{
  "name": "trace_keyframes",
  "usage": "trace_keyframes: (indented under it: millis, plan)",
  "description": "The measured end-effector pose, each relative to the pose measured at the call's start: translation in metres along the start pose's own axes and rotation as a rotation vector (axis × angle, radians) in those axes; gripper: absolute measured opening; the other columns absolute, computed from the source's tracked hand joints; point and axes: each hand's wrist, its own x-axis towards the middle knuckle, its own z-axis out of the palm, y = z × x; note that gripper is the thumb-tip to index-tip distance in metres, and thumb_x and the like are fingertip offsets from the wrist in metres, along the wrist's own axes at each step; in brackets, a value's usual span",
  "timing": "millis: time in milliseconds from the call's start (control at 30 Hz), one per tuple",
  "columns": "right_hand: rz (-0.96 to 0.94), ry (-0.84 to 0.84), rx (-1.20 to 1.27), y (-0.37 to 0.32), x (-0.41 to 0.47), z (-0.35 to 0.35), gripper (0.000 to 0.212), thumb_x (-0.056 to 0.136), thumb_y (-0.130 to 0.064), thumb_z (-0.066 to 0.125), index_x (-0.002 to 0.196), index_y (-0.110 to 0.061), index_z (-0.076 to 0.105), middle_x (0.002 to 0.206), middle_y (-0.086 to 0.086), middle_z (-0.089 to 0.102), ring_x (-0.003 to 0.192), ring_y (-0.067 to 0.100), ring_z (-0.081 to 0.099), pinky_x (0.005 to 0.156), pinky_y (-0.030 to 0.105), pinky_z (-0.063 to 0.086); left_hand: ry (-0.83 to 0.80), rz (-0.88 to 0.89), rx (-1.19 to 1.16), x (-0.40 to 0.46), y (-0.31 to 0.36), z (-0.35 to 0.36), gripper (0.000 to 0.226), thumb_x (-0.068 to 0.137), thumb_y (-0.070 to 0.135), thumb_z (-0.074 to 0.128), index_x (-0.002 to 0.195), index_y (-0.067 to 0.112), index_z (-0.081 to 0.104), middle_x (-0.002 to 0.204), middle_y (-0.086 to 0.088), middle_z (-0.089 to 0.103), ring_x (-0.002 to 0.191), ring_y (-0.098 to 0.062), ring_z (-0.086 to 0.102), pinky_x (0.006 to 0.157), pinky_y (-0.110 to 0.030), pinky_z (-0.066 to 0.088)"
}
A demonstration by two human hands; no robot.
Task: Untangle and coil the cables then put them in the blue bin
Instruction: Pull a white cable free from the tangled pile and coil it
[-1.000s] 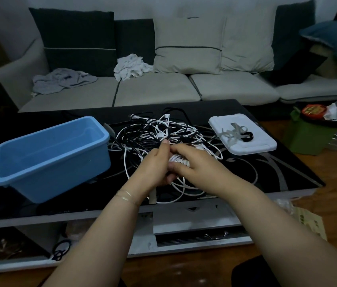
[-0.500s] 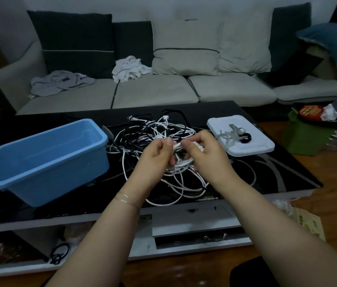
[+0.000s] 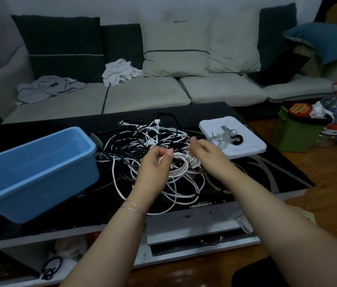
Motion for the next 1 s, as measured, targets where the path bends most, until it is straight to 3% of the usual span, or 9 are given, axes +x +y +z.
trace_keyframes:
  millis: [133, 233, 400, 533, 600, 700, 833, 933, 1000]
  plan:
    - [0.091, 0.38, -0.24, 0.041, 0.043, -0.052, 0.027, 0.096, -0.038, 0.052, 0.095, -0.013, 0.063, 0.097, 0.008, 0.069, 0.088, 0.026, 0.064, 0.078, 0.036, 0.05, -0.013, 0.034, 0.11, 0.005, -0.003, 0.005, 0.022, 0.096, 0.029, 0.058, 0.075, 0.022, 0.053, 0.066, 0.012, 0.053, 0.057, 0.004, 0.047, 0.058, -0.016, 0.038]
    - [0.098, 0.483, -0.379, 0.063, 0.061, -0.071, 0.007, 0.095, -0.026, 0.054, 0.093, -0.021, 0.058, 0.104, 0.008, 0.068, 0.086, 0.02, 0.055, 0.071, 0.029, 0.037, -0.008, 0.05, 0.156, 0.009, -0.007, 0.008, 0.023, 0.095, 0.03, 0.058, 0.074, 0.022, 0.052, 0.067, 0.011, 0.055, 0.057, 0.009, 0.049, 0.053, -0.009, 0.035]
    - [0.133, 0.418, -0.659, 0.068, 0.087, -0.073, 0.037, 0.093, -0.048, 0.05, 0.102, -0.018, 0.068, 0.107, 0.011, 0.066, 0.101, 0.034, 0.056, 0.072, 0.035, 0.042, 0.0, -0.024, 0.14, 0.021, -0.015, 0.011, 0.024, 0.094, 0.035, 0.058, 0.073, 0.023, 0.054, 0.062, 0.01, 0.054, 0.054, 0.0, 0.046, 0.054, -0.022, 0.036]
    - [0.202, 0.3, -0.838, 0.073, 0.098, -0.068, 0.048, 0.086, -0.059, 0.054, 0.106, -0.018, 0.07, 0.118, 0.014, 0.054, 0.11, 0.034, 0.051, 0.088, 0.039, 0.046, 0.003, -0.079, 0.046, 0.03, -0.018, 0.014, 0.025, 0.094, 0.031, 0.059, 0.072, 0.022, 0.055, 0.066, 0.005, 0.056, 0.069, -0.016, 0.054, 0.067, -0.031, 0.041]
    - [0.207, 0.301, -0.829, 0.073, 0.099, -0.067, 0.036, 0.089, -0.046, 0.056, 0.105, -0.019, 0.072, 0.121, 0.016, 0.055, 0.11, 0.036, 0.052, 0.089, 0.038, 0.047, 0.002, -0.098, 0.032, 0.032, -0.018, 0.015, 0.025, 0.094, 0.031, 0.059, 0.072, 0.021, 0.055, 0.064, 0.004, 0.055, 0.065, -0.014, 0.053, 0.065, -0.029, 0.04]
    - [0.191, 0.381, -0.726, 0.07, 0.1, -0.069, 0.022, 0.09, -0.027, 0.052, 0.092, -0.017, 0.071, 0.112, 0.017, 0.059, 0.098, 0.036, 0.055, 0.075, 0.035, 0.044, -0.002, -0.114, 0.02, 0.035, -0.02, 0.016, 0.024, 0.095, 0.03, 0.059, 0.073, 0.021, 0.056, 0.062, 0.005, 0.054, 0.058, -0.011, 0.053, 0.059, -0.026, 0.039]
    - [0.165, 0.478, -0.527, 0.067, 0.102, -0.077, 0.017, 0.09, -0.024, 0.051, 0.083, -0.013, 0.06, 0.092, 0.01, 0.063, 0.082, 0.03, 0.057, 0.064, 0.031, 0.038, 0.002, -0.122, -0.01, 0.035, -0.021, 0.017, 0.024, 0.096, 0.029, 0.058, 0.073, 0.021, 0.055, 0.066, 0.005, 0.053, 0.063, -0.014, 0.054, 0.055, -0.019, 0.042]
    - [0.103, 0.526, -0.439, 0.066, 0.099, -0.079, 0.025, 0.091, -0.023, 0.049, 0.076, -0.005, 0.059, 0.071, 0.007, 0.062, 0.071, 0.029, 0.059, 0.053, 0.033, 0.038, 0.002, -0.123, -0.012, 0.035, -0.022, 0.017, 0.024, 0.095, 0.031, 0.058, 0.074, 0.021, 0.055, 0.069, 0.004, 0.054, 0.066, -0.017, 0.055, 0.063, -0.028, 0.042]
    - [0.04, 0.523, -0.356, 0.062, 0.096, -0.079, 0.026, 0.092, -0.021, 0.051, 0.078, -0.002, 0.063, 0.071, 0.01, 0.065, 0.066, 0.026, 0.06, 0.057, 0.034, 0.044, 0.004, -0.12, -0.012, 0.034, -0.023, 0.017, 0.023, 0.095, 0.03, 0.058, 0.074, 0.021, 0.055, 0.069, 0.004, 0.055, 0.066, -0.015, 0.054, 0.064, -0.03, 0.043]
